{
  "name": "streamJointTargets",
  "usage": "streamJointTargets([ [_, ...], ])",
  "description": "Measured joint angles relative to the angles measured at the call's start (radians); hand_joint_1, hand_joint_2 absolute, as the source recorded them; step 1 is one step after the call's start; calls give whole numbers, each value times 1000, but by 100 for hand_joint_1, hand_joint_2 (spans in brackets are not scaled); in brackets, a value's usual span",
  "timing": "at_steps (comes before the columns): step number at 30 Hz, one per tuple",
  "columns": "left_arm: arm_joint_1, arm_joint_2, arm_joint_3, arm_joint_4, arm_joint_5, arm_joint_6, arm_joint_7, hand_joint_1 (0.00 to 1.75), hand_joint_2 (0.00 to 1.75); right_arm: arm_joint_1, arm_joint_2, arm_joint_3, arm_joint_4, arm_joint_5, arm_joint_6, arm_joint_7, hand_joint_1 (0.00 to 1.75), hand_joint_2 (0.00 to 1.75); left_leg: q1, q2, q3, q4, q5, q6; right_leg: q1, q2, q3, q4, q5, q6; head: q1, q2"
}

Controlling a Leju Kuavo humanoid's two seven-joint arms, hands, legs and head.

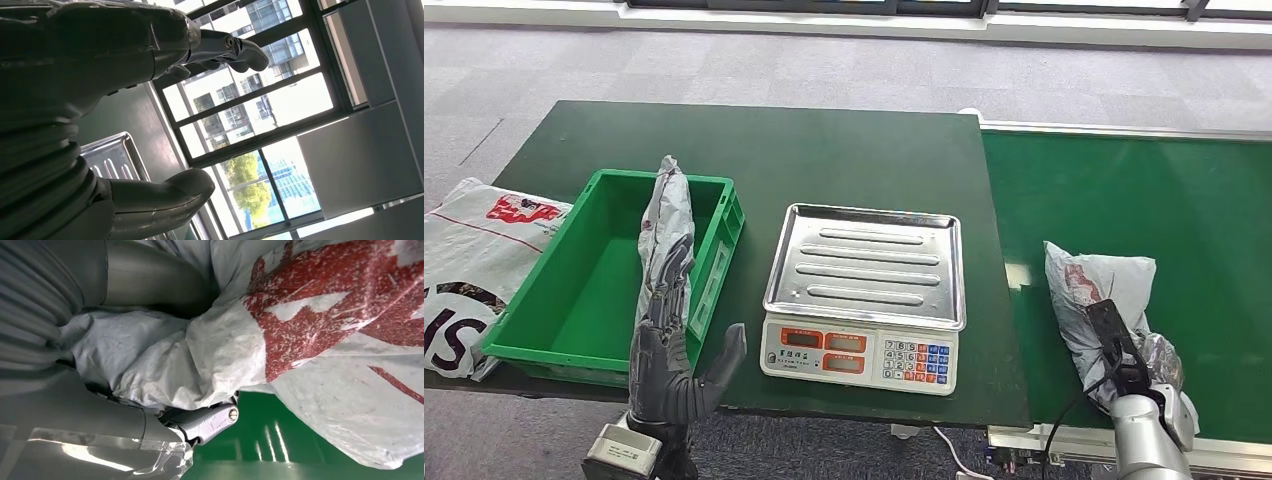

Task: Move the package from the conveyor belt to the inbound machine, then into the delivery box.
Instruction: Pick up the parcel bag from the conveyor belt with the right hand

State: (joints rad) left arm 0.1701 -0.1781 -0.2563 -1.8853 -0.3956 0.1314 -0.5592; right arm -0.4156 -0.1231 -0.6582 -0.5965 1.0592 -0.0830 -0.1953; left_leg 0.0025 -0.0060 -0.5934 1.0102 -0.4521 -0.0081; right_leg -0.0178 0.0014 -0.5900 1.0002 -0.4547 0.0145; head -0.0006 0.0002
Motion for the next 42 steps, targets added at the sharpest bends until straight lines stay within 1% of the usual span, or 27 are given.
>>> streamJointTargets([
  [16,0,0,0,-2,0,3,2,0,175,6,9,10,-19,-10,-2,3,175,175,0,-1,0,0,0,0,0,-1,0,0,0,0,0,0],
  [18,1,0,0,-4,0,4,3,0,175,15,15,10,-35,-15,-49,1,175,175,0,-2,0,0,0,0,0,-2,1,0,0,0,0,0],
  [20,4,0,0,-8,0,4,6,0,175,35,29,10,-79,-21,-134,-2,175,175,0,-4,-1,0,0,1,0,-4,1,0,0,0,0,0],
  [22,8,0,0,-13,-1,3,11,0,175,63,57,11,-167,-24,-217,-3,175,175,0,-5,-2,0,0,1,0,-5,0,0,0,0,0,0],
  [25,9,0,0,-19,-2,2,16,0,175,109,116,30,-344,-7,-295,-4,175,175,0,-4,-2,0,0,0,0,-3,-1,1,-1,0,0,0],
  [29,6,-1,0,-19,-2,3,18,0,175,154,190,115,-565,24,-353,5,175,175,0,-1,-2,-1,0,-1,0,-1,-3,1,-1,-1,0,0],
  [32,4,-1,0,-16,-1,5,17,0,175,169,222,188,-666,42,-367,7,175,175,0,0,-2,-1,0,-1,1,-1,-3,1,-1,-1,0,0],
  [36,-4,-1,-2,-5,6,13,11,0,175,176,256,290,-745,75,-376,2,175,175,0,0,-1,-1,0,-1,0,1,-3,2,-1,-1,0,0],
  [42,-16,0,-20,12,20,32,-3,0,175,179,289,434,-805,83,-405,32,175,175,0,0,-2,0,0,-1,0,0,-3,2,-1,-1,0,0],
])
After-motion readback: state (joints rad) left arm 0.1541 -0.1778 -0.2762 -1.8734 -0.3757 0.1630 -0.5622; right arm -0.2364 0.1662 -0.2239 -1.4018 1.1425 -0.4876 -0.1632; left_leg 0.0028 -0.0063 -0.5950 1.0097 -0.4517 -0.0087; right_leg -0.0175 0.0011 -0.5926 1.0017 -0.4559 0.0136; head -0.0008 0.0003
